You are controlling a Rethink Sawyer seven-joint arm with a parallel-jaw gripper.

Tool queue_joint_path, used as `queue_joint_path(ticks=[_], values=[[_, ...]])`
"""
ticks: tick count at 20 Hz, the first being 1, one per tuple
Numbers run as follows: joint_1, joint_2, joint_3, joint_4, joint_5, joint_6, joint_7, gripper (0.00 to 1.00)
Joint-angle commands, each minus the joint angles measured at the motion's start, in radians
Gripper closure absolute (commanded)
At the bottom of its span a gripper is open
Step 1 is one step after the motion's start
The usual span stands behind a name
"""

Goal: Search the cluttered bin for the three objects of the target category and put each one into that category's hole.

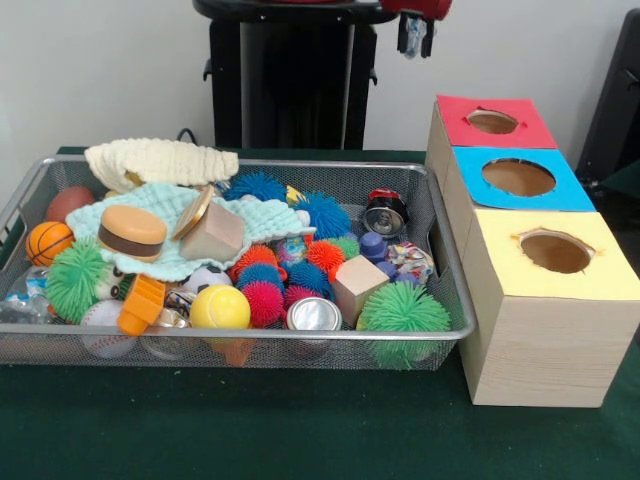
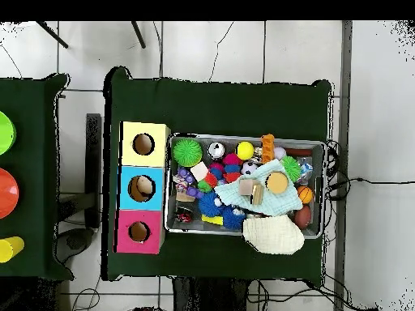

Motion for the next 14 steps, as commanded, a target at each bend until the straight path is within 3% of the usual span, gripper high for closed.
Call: queue_joint_path(ticks=[1,4,6,9,11,14], values=[[0.203,-0.075,-0.192,-0.043,-0.138,-0.148,-0.016,1.0],[0.188,-0.104,-0.176,-0.041,-0.152,-0.105,0.007,1.0],[0.181,-0.182,-0.161,-0.053,-0.15,0.0,0.004,1.0],[0.09,-0.286,-0.055,-0.074,-0.153,0.159,-0.005,1.0],[0.023,-0.313,0.027,-0.097,-0.145,0.23,-0.018,1.0],[-0.02,-0.321,0.08,-0.135,-0.141,0.298,-0.047,1.0]])
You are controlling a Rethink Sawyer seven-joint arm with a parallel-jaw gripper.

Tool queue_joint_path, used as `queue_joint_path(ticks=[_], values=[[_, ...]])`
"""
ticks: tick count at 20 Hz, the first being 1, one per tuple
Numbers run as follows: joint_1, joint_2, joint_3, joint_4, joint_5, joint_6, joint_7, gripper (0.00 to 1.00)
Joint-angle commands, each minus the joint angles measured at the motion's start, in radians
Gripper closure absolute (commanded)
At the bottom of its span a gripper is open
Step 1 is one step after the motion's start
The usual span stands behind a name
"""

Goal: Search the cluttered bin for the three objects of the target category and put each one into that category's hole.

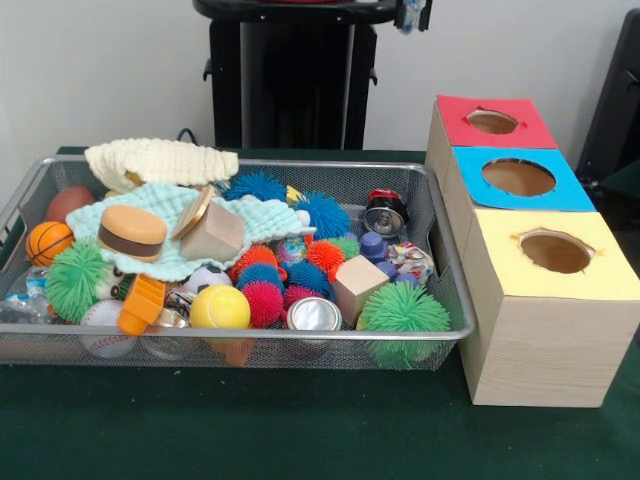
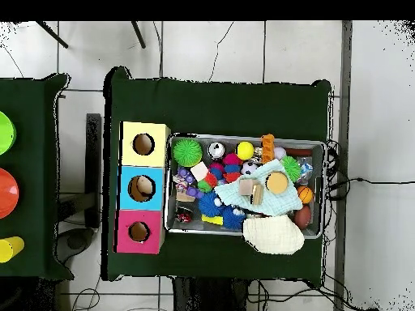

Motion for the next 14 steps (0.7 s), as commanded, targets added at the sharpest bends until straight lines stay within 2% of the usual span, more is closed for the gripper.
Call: queue_joint_path(ticks=[1,10,14], values=[[-0.109,-0.096,0.16,-0.179,0.002,0.213,-0.052,1.0],[-0.137,-0.051,0.19,-0.248,-0.04,0.241,-0.041,1.0],[-0.116,-0.046,0.176,-0.223,-0.057,0.219,-0.01,1.0]])
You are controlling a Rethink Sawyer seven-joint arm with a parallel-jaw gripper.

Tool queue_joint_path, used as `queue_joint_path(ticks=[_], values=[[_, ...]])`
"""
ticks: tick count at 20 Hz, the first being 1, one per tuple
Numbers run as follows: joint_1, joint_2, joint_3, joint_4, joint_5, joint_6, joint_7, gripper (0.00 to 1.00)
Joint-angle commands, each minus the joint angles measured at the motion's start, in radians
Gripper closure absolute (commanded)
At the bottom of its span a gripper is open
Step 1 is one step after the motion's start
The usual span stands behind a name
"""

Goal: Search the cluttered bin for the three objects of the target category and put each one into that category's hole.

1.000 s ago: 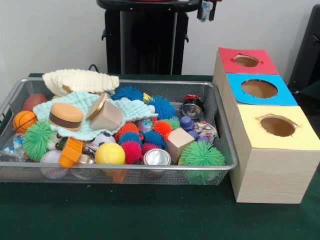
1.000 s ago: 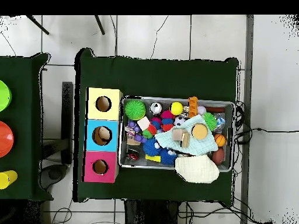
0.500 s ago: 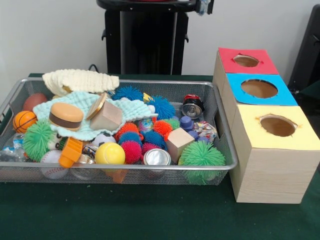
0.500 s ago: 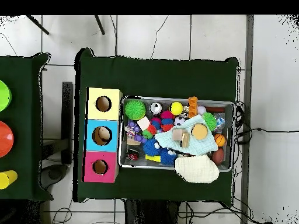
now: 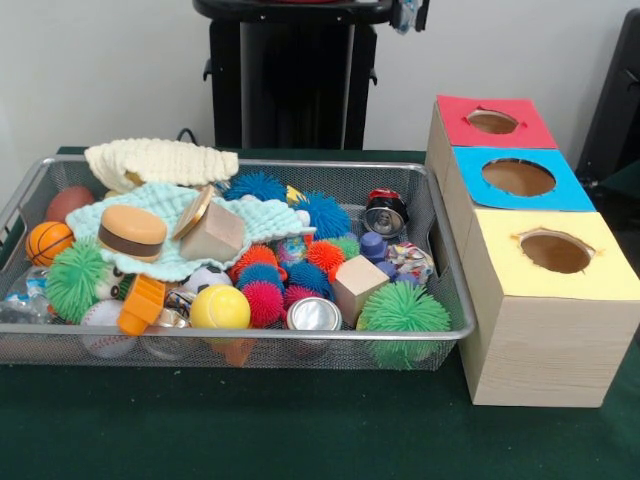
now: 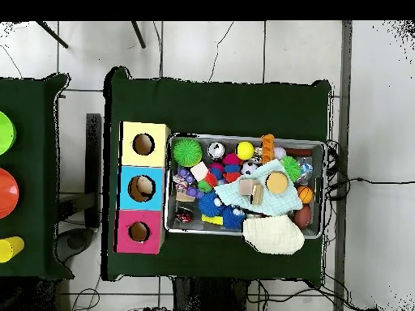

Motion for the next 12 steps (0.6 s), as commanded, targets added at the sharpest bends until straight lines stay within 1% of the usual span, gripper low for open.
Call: queue_joint_path(ticks=[1,3,4,5,7,8,9,10,12], values=[[0.013,0.013,0.062,-0.136,-0.047,0.021,0.012,1.0],[0.067,-0.023,0.015,-0.065,-0.056,-0.021,0.062,1.0],[0.112,-0.034,-0.027,-0.03,-0.073,-0.063,0.089,1.0],[0.15,-0.015,-0.051,0.021,-0.076,-0.126,0.125,1.0],[0.265,0.047,-0.15,0.08,-0.103,-0.261,0.185,1.0],[0.326,0.054,-0.207,0.097,-0.108,-0.295,0.208,1.0],[0.356,0.074,-0.225,0.12,-0.104,-0.329,0.227,1.0],[0.409,0.086,-0.262,0.137,-0.097,-0.354,0.248,1.0],[0.488,0.132,-0.294,0.17,-0.086,-0.426,0.29,1.0]])
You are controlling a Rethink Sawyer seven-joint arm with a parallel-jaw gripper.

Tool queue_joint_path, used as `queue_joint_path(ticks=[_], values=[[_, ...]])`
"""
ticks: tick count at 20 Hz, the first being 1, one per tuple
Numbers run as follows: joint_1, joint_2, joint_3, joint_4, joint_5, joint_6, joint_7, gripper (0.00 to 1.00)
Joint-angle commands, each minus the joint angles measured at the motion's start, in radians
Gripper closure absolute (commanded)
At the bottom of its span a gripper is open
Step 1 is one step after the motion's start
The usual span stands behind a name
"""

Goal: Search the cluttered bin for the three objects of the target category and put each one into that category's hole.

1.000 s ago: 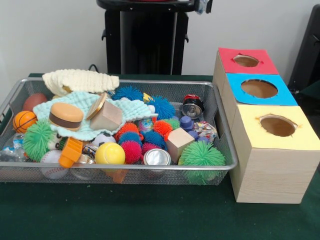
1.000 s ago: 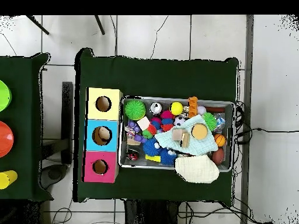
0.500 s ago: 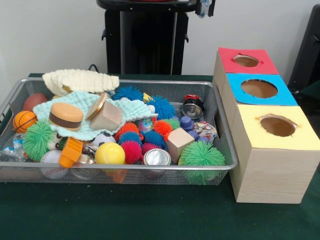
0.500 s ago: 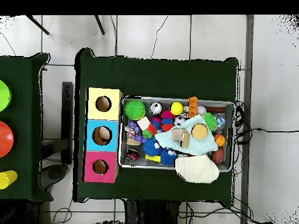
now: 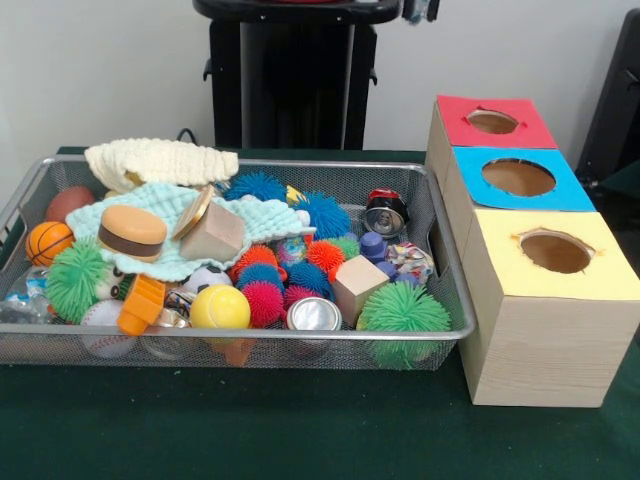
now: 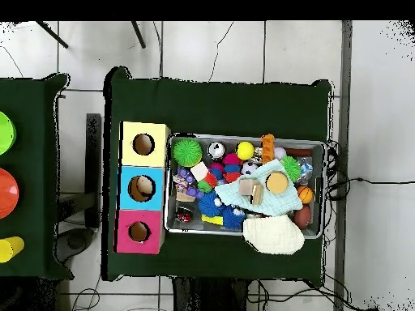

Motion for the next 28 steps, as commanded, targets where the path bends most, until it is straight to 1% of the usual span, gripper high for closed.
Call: queue_joint_path(ticks=[1,3,4,5,6,8,10,12,14,16,18,20,23,25,28], values=[[0.221,0.144,-0.171,0.12,-0.025,-0.288,0.325,1.0],[0.311,0.213,-0.195,0.138,-0.002,-0.381,0.402,1.0],[0.342,0.263,-0.198,0.138,0.005,-0.43,0.438,1.0],[0.361,0.301,-0.215,0.129,0.002,-0.466,0.448,1.0],[0.354,0.359,-0.221,0.111,-0.019,-0.515,0.456,1.0],[0.294,0.46,-0.224,0.066,-0.079,-0.594,0.444,1.0],[0.209,0.474,-0.225,0.029,-0.096,-0.593,0.351,1.0],[0.103,0.453,-0.175,-0.012,-0.102,-0.536,0.275,1.0],[0.009,0.394,-0.1,-0.058,-0.08,-0.434,0.22,1.0],[-0.069,0.339,-0.016,-0.112,-0.044,-0.32,0.184,1.0],[-0.117,0.298,0.05,-0.159,-0.004,-0.222,0.165,1.0],[-0.136,0.272,0.084,-0.193,0.03,-0.162,0.155,1.0],[-0.18,0.257,0.136,-0.236,0.031,-0.1,0.154,1.0],[-0.193,0.263,0.154,-0.262,0.024,-0.084,0.158,1.0],[-0.19,0.275,0.154,-0.291,0.02,-0.083,0.17,1.0]])
